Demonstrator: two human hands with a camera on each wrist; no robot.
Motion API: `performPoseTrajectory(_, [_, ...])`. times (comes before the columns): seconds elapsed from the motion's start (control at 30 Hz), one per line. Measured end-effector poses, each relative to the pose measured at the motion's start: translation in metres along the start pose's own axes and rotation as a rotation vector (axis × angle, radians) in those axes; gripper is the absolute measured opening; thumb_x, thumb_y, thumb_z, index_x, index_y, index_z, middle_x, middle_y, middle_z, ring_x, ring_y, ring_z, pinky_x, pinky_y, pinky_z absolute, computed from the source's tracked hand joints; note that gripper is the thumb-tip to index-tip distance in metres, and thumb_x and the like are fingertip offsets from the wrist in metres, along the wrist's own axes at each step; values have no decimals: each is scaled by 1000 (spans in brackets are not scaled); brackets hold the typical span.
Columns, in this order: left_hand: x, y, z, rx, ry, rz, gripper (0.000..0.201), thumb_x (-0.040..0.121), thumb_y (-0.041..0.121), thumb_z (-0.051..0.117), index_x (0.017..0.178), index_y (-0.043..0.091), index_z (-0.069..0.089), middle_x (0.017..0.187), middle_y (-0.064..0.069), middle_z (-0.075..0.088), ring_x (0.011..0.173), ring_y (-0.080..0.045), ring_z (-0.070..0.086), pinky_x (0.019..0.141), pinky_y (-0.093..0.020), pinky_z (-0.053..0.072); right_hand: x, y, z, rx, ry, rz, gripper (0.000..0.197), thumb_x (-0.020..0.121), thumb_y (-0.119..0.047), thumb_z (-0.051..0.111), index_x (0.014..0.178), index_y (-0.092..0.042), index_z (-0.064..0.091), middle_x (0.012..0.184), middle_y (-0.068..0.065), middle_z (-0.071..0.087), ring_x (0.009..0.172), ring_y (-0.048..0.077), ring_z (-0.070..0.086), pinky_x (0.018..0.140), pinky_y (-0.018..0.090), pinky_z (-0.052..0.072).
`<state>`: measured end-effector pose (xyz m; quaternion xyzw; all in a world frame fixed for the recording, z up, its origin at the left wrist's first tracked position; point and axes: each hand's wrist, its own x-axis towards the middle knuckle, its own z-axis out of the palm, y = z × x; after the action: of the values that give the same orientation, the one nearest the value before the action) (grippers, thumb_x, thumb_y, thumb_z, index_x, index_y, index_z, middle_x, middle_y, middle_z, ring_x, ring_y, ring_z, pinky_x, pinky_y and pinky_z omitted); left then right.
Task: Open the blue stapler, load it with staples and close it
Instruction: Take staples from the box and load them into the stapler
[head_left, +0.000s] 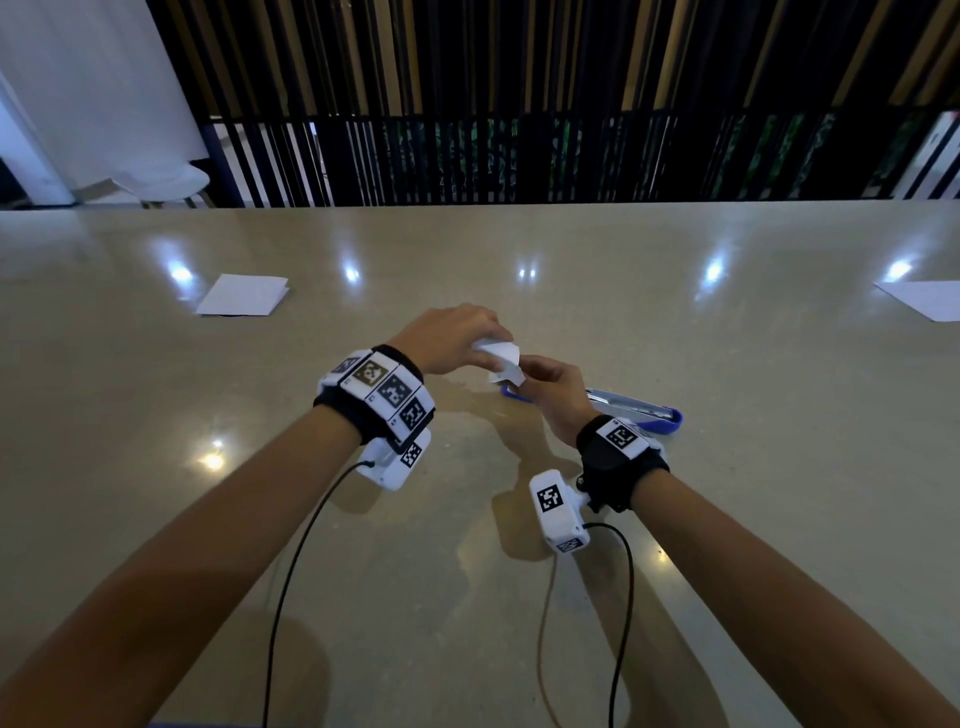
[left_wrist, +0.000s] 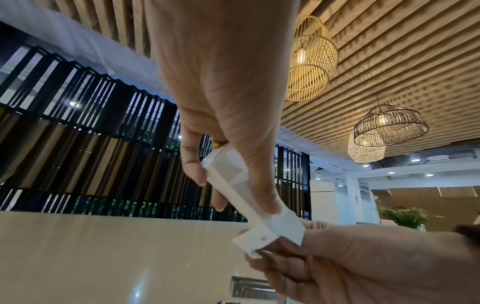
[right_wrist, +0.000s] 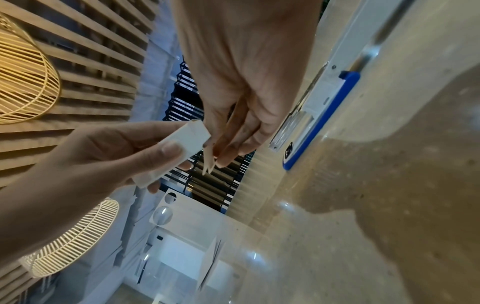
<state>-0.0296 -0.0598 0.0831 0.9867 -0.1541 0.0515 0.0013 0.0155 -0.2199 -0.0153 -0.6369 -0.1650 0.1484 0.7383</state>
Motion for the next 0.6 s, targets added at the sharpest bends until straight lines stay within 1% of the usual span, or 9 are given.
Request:
performPoseTrajectory(0.07, [2, -2, -3, -6, -2, 5, 48, 88, 46, 56, 129, 22, 58, 118, -1, 61, 109, -20, 53, 81, -33, 42, -1, -1, 1, 53, -9, 17, 30, 87, 7, 56, 116, 12, 59, 93, 8, 66, 79, 19, 63, 76, 25, 51])
performPoseTrajectory(0.13, [3, -4, -4, -17, 0, 4, 49, 87, 48, 57, 129, 22, 59, 116, 0, 62, 108, -19, 53, 83, -35, 44, -2, -2, 2, 110, -8, 38, 31, 87, 8, 54, 117, 14, 57, 87, 8, 67, 78, 22, 63, 80, 29, 50])
performPoseTrajectory(0.23, [3, -6, -6, -33, 17, 4, 49, 85, 50, 58, 125, 22, 62, 114, 0, 65, 105, -19, 56, 83, -39, 49, -1, -1, 0, 161, -39, 65, 25, 89, 8, 52, 113, 5, 58, 71, -3, 75, 68, 12, 71, 75, 23, 54])
performPoseTrajectory(0.3, [3, -7, -6, -48, 28, -1, 49, 85, 50, 58, 124, 21, 63, 115, 0, 66, 105, -19, 57, 84, -42, 50, -1, -2, 0, 185, -50, 82, 20, 90, 8, 50, 105, 0, 59, 68, -5, 76, 65, 8, 73, 72, 20, 57])
performPoseTrajectory(0.33, [2, -8, -5, -63, 30, -7, 49, 85, 49, 59, 124, 20, 63, 117, 0, 65, 107, -20, 57, 86, -42, 50, -1, -2, -1, 194, -49, 85, 18, 90, 8, 49, 100, -1, 60, 68, -4, 76, 65, 8, 73, 71, 19, 57])
performPoseTrajectory(0.4, [0, -11, -2, -122, 31, -25, 49, 85, 49, 59, 125, 21, 62, 120, 0, 64, 110, -20, 56, 89, -42, 49, -1, -3, -2, 194, -45, 78, 21, 90, 9, 48, 93, -7, 62, 67, -4, 76, 64, 9, 73, 70, 19, 57])
performPoseTrajectory(0.47, [-2, -13, 3, -197, 35, -47, 48, 85, 47, 60, 125, 21, 61, 120, 0, 62, 111, -20, 54, 91, -41, 48, -2, -6, -2, 166, -38, 54, 23, 90, 8, 49, 90, -10, 62, 69, -3, 76, 63, 9, 73, 67, 19, 57])
performPoseTrajectory(0.53, [-5, -14, 10, -256, 29, -69, 46, 85, 44, 61, 125, 22, 60, 120, -2, 59, 110, -20, 54, 91, -41, 47, -3, -8, -3, 108, -9, 10, 19, 88, 6, 54, 90, -10, 65, 75, 3, 73, 61, 8, 72, 67, 19, 58])
performPoseTrajectory(0.6, [-8, -15, 16, -286, 19, -86, 44, 86, 41, 62, 124, 21, 60, 119, -3, 58, 109, -20, 53, 91, -42, 47, -3, -10, -4, 30, 17, -51, 13, 85, 2, 61, 95, -3, 68, 81, 8, 70, 60, 9, 69, 67, 20, 59])
